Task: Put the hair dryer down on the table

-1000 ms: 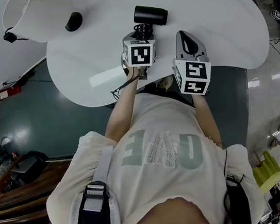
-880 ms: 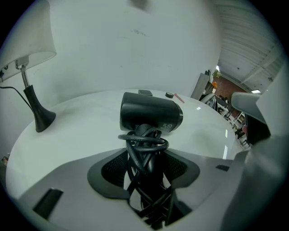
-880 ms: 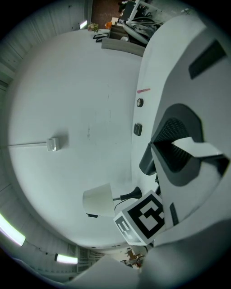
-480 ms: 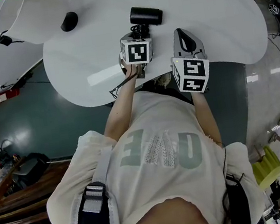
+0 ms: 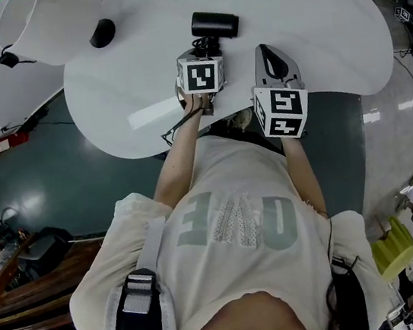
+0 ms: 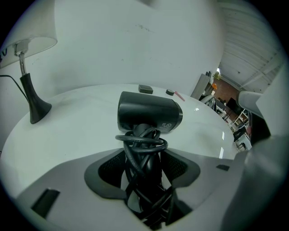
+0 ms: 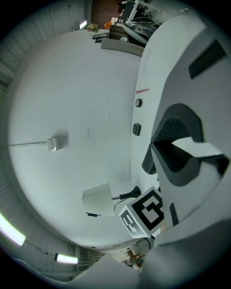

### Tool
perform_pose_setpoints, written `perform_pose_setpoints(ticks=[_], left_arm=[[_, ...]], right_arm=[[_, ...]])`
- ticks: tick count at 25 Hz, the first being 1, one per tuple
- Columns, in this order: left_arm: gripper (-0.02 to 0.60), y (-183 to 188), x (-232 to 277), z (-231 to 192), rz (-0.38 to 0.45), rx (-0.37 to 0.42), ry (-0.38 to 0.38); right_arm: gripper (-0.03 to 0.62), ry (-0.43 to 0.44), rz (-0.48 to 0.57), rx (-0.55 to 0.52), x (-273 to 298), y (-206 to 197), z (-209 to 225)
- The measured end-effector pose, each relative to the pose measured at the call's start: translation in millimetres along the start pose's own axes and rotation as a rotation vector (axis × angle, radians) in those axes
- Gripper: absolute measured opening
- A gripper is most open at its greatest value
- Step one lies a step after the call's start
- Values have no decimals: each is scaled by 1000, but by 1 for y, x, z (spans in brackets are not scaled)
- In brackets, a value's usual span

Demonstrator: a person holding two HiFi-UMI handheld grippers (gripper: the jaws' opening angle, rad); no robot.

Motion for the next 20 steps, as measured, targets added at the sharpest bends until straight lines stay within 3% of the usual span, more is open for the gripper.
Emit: perform_pose_setpoints(ticks=[11, 14, 20], left_arm=[[281, 12, -30, -6, 80, 39, 78], [299, 35, -54, -4, 200, 13, 91], [299, 136, -130, 6, 510, 57, 85]], right_arm=[[-3, 3, 53, 22, -3, 18, 2], [-3, -1, 86, 24, -6, 31, 5], [-3, -21, 217, 23, -26, 82, 13]])
Point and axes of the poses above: the fingertips, and each gripper's own axes: x forward along the fingers, z to its right, y out of its top, the point moved 1 cm from there along -x, backward along the fingers, and after that the axes turned 3 degrees about z, right-handed, at the moved point
